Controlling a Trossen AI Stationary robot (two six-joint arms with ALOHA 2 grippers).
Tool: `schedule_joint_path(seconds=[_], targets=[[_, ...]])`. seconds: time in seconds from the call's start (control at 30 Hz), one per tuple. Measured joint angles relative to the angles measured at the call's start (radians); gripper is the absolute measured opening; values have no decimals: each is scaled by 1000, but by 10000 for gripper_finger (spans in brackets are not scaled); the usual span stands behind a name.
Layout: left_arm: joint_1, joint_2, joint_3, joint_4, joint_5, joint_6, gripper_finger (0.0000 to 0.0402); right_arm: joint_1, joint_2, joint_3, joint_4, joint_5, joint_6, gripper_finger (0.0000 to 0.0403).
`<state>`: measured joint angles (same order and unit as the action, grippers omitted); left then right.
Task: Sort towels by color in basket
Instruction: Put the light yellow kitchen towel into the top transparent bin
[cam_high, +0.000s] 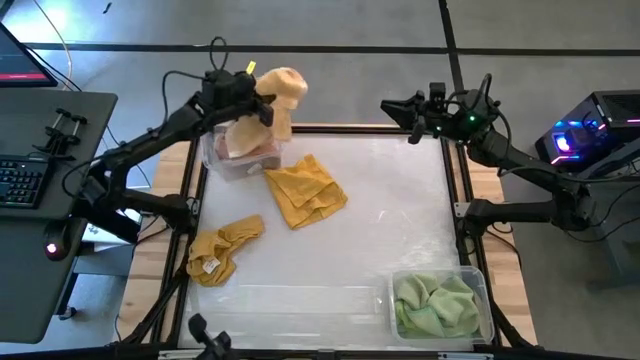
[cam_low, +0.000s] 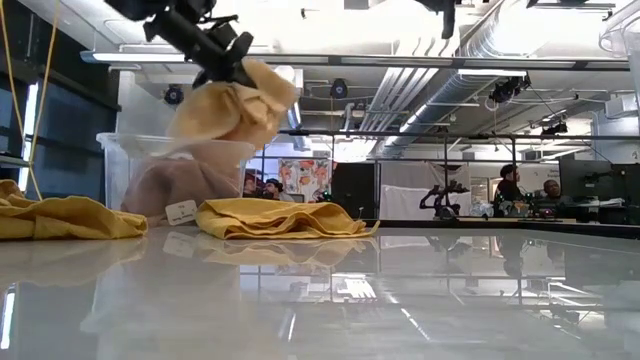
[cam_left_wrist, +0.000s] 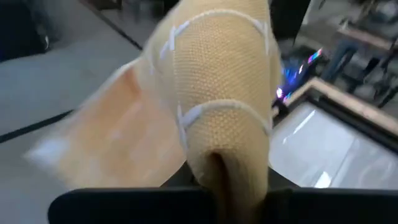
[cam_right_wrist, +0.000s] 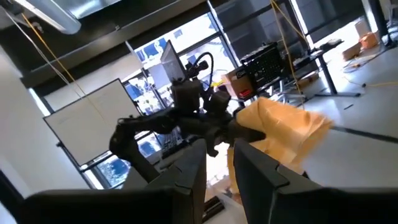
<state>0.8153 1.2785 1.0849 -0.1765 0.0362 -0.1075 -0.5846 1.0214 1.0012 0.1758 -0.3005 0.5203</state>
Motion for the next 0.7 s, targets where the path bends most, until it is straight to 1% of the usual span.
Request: schedule_joint_path(seconds=[0.1,0.2,0.27,0.4,0.5,0.6,0.7], targets=[[8,-10,-82,70,-2,-12,3,1,0,0,-1,-23,24,75],[25,-34,-164,59,-3,-12,3,1,0,0,-6,-57,45,75],[35,-56,-211,35,-14,-12,3,4,0,0,-12,-59,52,75],[56,-88,-250,-125,-42,-12,4,5,0,0,-15,-50,47,75],[64,-93,-250,-257,-121,2,14,5,0,-1,-15,-49,39,75],[80,-92,-244,-377,-195,-20,39,5,0,-1,-15,-40,24,75],[104,-92,-225,-474,-200,-127,78,5,0,-1,-15,-39,-2,75]])
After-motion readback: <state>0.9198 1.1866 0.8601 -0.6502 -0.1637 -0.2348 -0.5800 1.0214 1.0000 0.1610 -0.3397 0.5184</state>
